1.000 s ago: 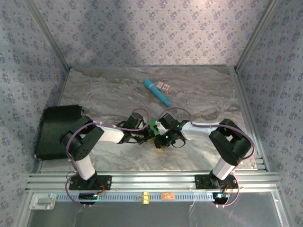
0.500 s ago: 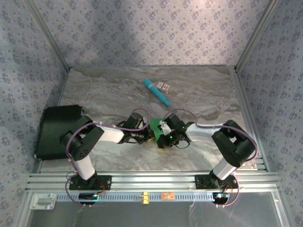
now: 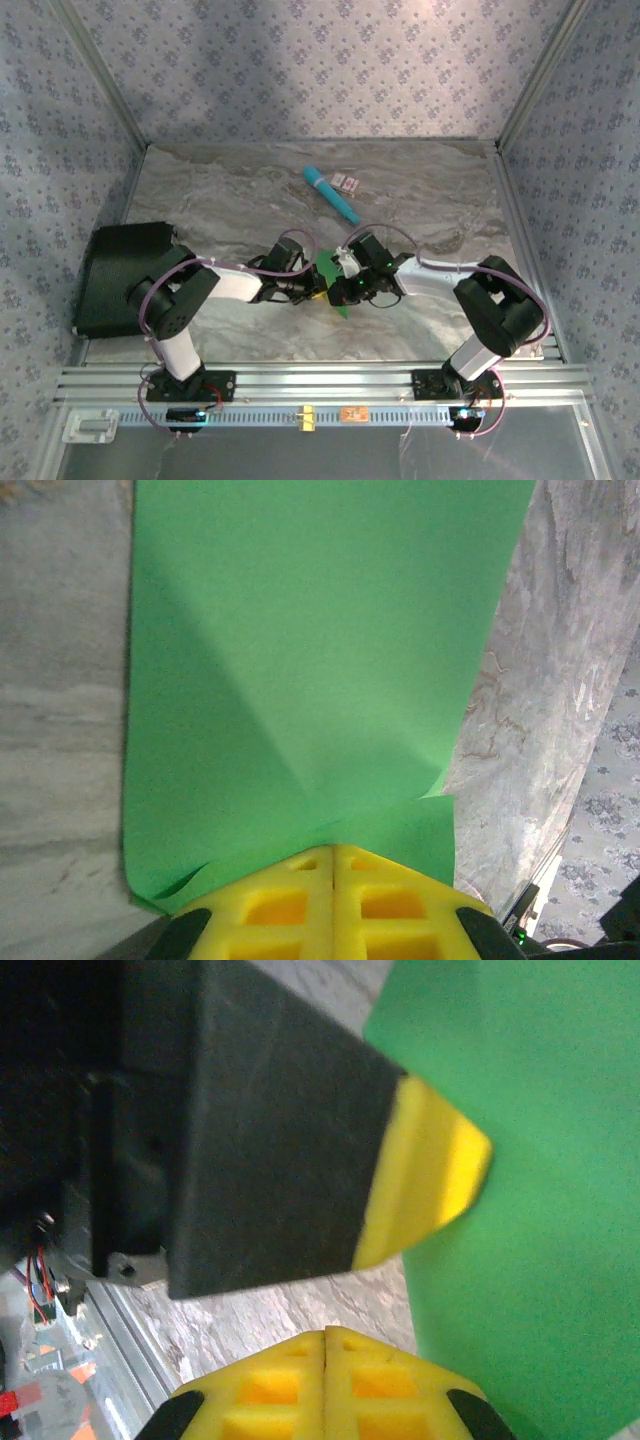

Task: Fold a paper plane with a square sheet of paper (pick it up from the middle)

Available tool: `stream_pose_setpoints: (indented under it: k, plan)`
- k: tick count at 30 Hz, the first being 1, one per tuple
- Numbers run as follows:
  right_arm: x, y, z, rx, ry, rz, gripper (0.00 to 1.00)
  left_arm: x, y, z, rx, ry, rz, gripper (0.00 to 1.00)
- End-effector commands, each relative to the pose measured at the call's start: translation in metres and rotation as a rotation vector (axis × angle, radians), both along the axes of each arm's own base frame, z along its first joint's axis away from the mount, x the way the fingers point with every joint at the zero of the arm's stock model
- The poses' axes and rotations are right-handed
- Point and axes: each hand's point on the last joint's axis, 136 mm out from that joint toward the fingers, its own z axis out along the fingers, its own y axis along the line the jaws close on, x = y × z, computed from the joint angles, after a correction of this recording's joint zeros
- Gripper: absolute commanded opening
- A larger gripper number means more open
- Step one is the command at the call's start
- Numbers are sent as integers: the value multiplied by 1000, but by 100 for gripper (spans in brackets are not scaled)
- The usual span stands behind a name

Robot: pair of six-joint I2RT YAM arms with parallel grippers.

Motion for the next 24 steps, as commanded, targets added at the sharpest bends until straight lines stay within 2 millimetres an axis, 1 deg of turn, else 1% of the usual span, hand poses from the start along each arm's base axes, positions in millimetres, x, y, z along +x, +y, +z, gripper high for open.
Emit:
stream_pose_setpoints:
  k: [1, 5, 8, 12, 18, 24]
  plan:
    - [5, 2, -9, -21, 45, -21, 6, -7, 19, -22, 98, 51, 16, 5]
    - [1, 0, -23, -51, 91, -18, 7, -7, 18, -21, 98, 49, 13, 5]
    - [-7, -7, -34, -73, 126, -18, 7, -7, 19, -21, 98, 50, 12, 5]
    - [-17, -12, -35, -60, 148, -15, 7, -7, 19, -21, 100, 48, 15, 5]
    - [-20, -19, -34, -65, 150, -25, 7, -7, 21, -21, 106, 50, 19, 5]
    - [-29, -22, -32, -51, 166, -22, 7, -6, 23, -22, 110, 53, 26, 5]
